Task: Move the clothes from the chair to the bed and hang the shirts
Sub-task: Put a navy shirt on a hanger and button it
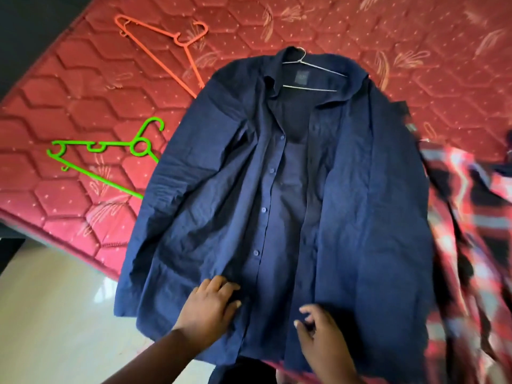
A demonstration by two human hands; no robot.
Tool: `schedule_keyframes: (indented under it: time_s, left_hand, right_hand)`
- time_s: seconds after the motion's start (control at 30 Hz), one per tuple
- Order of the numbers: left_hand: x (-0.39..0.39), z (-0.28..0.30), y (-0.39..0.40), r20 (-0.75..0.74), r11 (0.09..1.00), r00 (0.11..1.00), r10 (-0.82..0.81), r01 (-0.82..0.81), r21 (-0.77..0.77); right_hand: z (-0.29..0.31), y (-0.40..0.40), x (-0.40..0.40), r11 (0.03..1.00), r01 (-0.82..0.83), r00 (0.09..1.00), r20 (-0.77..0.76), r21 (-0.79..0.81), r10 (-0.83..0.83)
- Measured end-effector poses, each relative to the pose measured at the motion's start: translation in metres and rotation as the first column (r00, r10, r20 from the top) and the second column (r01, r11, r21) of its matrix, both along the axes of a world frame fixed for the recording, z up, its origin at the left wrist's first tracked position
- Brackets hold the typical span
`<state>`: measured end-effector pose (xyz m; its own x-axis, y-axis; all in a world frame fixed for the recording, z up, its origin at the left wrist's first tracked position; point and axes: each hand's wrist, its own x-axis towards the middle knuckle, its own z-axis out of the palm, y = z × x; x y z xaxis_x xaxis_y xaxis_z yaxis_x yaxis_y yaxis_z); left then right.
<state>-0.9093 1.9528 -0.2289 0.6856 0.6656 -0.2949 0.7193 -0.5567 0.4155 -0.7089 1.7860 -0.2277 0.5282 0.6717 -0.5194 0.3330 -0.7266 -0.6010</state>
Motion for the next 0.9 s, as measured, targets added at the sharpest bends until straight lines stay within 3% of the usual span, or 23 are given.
schedule_keyframes:
  time_s: [0.1,0.33,0.47,0.57,0.67,0.7,0.8,0.9]
  left_hand:
    - [0.003,0.001,-0.009,-0.098,0.991,0.992,0.079,-0.089,-0.1]
    - [0.032,0.003,-0.045,-0.044,0.92,0.94,0.339,-0.341,-0.195]
    - [0.037,-0.005,-0.048,0.002,0.82,0.854,0.52,-0.499,-0.281]
    - [0.041,-0.002,-0.043,0.061,0.69,0.757,0.65,-0.555,-0.464]
    - [0.052,0.017,-0.035,0.089,0.441,0.577,0.812,-0.506,-0.741]
    - [0.056,0.026,-0.033,0.093,0.395,0.547,0.832,-0.466,-0.792]
    - [0.069,0.049,-0.031,0.105,0.333,0.542,0.834,-0.342,-0.879]
    - [0.088,0.058,-0.035,0.112,0.332,0.605,0.788,-0.265,-0.905]
  right_hand:
    - [-0.007,0.001,-0.008,0.996,0.084,0.996,0.003,-0.041,-0.084]
    - [-0.002,0.015,-0.003,0.99,0.117,0.986,0.109,0.081,-0.125]
    - [-0.005,0.027,-0.003,0.987,0.113,0.977,0.168,0.111,-0.131]
    - [-0.007,0.047,-0.007,0.996,0.069,0.964,0.253,0.06,-0.082]
    - [-0.008,0.06,-0.012,0.999,0.04,0.921,0.388,-0.013,-0.032]
    - [-0.008,0.062,-0.011,0.999,0.045,0.907,0.421,-0.026,-0.03]
    - [-0.008,0.065,-0.005,0.995,0.096,0.909,0.407,0.002,-0.088]
    - [0.001,0.06,0.009,0.917,0.37,0.909,0.149,0.146,-0.39]
